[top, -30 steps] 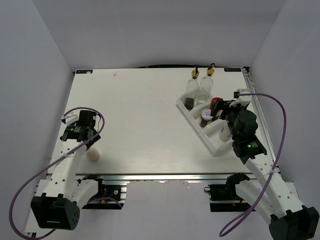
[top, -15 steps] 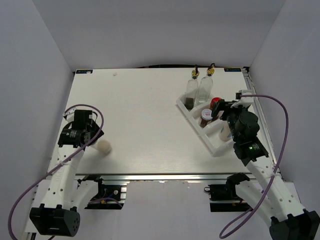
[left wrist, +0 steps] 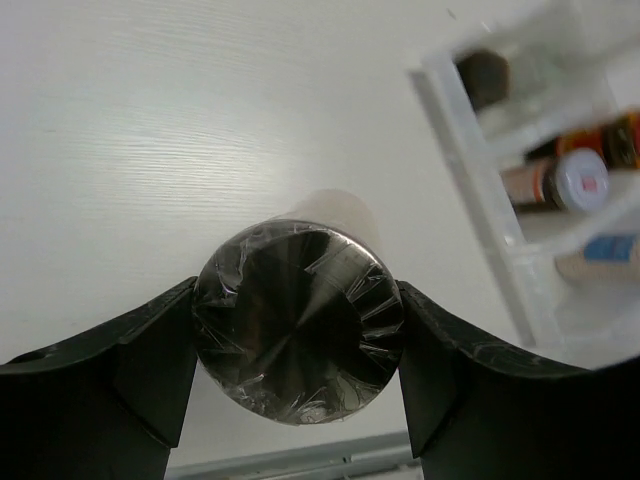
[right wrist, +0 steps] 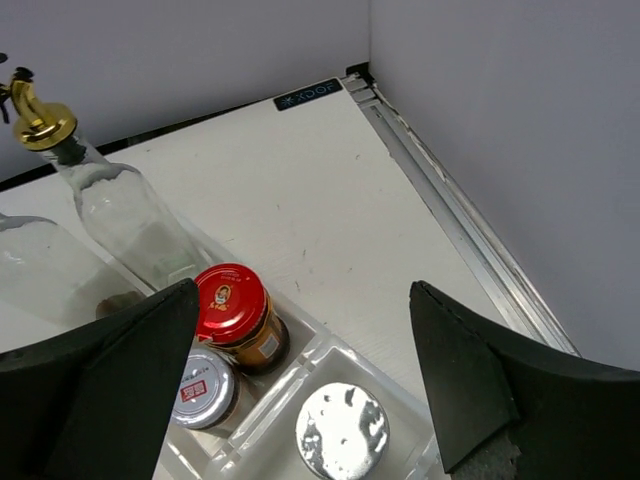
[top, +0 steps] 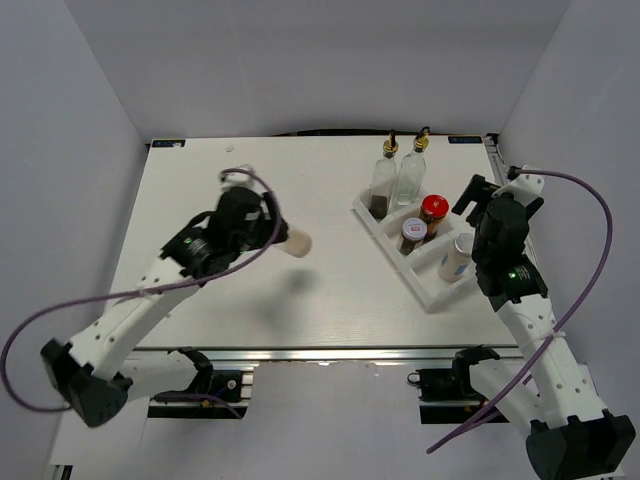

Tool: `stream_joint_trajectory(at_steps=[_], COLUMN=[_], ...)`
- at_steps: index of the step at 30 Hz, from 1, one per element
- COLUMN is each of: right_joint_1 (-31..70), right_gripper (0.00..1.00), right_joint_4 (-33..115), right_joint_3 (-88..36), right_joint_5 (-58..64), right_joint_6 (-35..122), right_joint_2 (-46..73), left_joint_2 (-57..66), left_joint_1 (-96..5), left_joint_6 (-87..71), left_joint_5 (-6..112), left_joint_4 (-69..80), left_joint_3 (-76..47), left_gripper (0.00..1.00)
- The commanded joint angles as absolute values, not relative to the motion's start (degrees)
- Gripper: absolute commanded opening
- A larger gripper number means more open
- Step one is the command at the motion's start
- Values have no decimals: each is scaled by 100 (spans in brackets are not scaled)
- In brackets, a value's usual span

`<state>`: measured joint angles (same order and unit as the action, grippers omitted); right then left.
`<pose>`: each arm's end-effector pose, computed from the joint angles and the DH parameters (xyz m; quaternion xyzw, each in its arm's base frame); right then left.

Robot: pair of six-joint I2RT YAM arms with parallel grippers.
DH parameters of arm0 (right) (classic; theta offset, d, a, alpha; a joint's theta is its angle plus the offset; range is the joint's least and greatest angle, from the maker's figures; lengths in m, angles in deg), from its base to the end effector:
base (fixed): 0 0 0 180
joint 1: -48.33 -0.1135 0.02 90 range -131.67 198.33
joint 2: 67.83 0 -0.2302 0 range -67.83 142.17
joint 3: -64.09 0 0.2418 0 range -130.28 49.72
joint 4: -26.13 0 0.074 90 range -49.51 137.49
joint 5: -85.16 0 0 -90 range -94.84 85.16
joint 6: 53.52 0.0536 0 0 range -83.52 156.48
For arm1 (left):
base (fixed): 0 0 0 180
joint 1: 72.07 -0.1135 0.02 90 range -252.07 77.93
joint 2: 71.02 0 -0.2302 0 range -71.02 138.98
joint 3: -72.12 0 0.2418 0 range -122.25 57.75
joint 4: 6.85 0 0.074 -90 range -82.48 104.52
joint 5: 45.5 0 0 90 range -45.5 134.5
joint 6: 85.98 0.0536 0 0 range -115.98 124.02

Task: Organize the condiment bottles

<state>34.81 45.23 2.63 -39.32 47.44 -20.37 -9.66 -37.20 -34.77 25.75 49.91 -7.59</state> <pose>0.2178 0.0212 0.3311 0.1842 0.7090 -0.0770 0.6763 0.2042 -0.1213 0.3141 -0.1012 0.8854 -0.1400 0.4316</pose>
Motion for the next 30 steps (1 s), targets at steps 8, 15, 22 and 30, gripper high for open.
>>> stream_joint_trajectory(at_steps=[8, 15, 22, 30], right_joint_1=[4130, 3623, 2241, 1476], right_gripper=[89, 89, 89, 90], right_joint_4=[4578, 4534, 3255, 1582], right_joint_3=[49, 418, 944, 1043], right_joint_5=[89, 4366, 4077, 3673], right_joint_6=[3196, 1952, 1407, 1837], right_joint_2=[-2089, -2266, -1520, -236], left_joint_2=[1008, 1168, 1124, 1089], left_joint_1=[-1460, -1450, -1450, -1450], left_joint_6=[-2156, -2103, -2208, -2244], left_joint_5=[1769, 1593, 1813, 1971], left_joint_4=[4592, 4751, 4654, 4601], left_joint_3=[-2845, -3207, -3076, -2970], left_gripper=[0, 0, 0, 0])
